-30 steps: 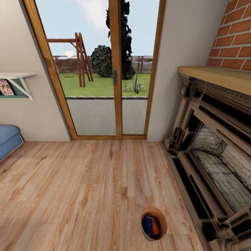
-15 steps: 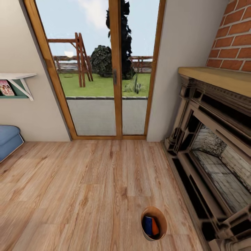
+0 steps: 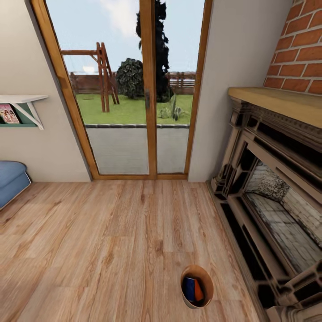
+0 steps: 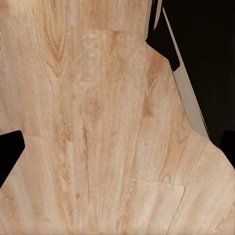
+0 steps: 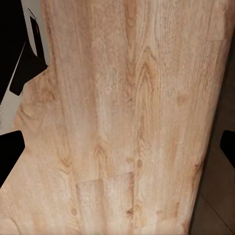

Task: Put the three can of soda from the living room inside the tash can in the kitchen.

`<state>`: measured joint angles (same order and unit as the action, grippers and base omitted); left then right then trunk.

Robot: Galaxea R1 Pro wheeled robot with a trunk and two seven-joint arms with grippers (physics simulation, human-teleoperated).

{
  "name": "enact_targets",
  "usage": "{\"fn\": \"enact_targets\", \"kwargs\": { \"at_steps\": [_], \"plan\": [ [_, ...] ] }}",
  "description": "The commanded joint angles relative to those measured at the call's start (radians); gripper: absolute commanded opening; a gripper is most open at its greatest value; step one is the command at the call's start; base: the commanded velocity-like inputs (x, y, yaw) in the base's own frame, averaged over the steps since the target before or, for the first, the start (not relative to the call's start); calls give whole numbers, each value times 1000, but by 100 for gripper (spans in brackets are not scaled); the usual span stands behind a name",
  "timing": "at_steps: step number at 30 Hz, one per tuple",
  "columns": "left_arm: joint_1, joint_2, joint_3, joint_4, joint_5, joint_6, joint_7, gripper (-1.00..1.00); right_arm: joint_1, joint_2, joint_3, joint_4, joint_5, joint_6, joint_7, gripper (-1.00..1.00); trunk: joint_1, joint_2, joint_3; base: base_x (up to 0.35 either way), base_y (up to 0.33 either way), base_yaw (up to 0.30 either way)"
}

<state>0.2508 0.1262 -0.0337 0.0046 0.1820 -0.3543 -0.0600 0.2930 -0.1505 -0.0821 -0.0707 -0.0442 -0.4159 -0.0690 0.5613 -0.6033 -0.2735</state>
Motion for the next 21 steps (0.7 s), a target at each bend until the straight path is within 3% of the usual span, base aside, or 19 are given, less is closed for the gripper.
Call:
{"fn": "enact_targets", "kwargs": {
  "at_steps": [1,8,21],
  "plan": [
    [0,0,0,0,0,0,0,100,0,1,0,0,0,0,0,100,-4,7,3,0,0,0],
    [0,2,-1,-1,6,-2,0,100,0,4,1,-1,0,0,0,100,-31,56,25,0,0,0],
    [-8,2,1,-5,6,-7,-1,100,0,5,1,-1,-2,0,0,100,-31,56,25,0,0,0]
  ]
}}
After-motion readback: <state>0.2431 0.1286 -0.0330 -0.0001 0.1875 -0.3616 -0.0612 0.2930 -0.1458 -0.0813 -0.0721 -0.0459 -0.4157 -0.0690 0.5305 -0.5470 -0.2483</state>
